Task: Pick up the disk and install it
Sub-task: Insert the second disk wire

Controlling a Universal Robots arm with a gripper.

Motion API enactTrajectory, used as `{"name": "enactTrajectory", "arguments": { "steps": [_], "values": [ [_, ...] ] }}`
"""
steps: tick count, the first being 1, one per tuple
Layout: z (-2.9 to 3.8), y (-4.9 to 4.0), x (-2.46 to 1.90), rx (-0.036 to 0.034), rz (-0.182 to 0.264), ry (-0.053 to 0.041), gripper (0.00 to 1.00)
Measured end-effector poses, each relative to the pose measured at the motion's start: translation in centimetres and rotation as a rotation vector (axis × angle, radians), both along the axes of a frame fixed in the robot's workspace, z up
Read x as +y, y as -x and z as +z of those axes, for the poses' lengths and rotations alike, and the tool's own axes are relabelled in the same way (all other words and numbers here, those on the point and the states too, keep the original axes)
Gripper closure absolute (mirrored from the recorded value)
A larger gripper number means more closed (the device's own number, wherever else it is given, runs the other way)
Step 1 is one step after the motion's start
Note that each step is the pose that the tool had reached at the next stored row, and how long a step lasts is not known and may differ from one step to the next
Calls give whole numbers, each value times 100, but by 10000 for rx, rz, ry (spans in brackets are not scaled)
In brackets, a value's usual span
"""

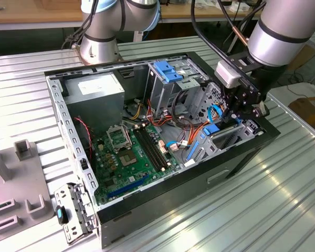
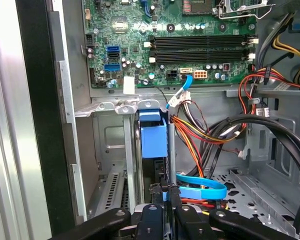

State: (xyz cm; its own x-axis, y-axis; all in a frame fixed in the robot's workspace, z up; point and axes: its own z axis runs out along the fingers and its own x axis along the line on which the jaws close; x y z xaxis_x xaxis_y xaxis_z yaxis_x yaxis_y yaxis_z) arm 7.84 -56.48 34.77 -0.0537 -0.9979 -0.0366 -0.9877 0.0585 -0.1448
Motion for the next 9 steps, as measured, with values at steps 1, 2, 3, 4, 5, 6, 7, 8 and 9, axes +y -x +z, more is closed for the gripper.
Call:
{"name": "enactTrajectory", "arguments": {
  "steps": [1, 2, 3, 4, 5, 6, 7, 8, 9],
  "values": [
    [-4, 0, 0, 0, 6, -1, 84],
    [-8, 0, 0, 0, 13, -3, 84],
    [-13, 0, 0, 0, 19, -10, 84],
    [-16, 0, 0, 0, 25, -14, 84],
    [-19, 0, 0, 0, 29, -18, 84],
    [-23, 0, -1, 0, 33, -23, 84],
    [-27, 0, -1, 0, 36, -27, 84],
    [-36, 0, -1, 0, 38, -29, 84],
    [-43, 0, -2, 0, 39, -29, 84]
  ]
}}
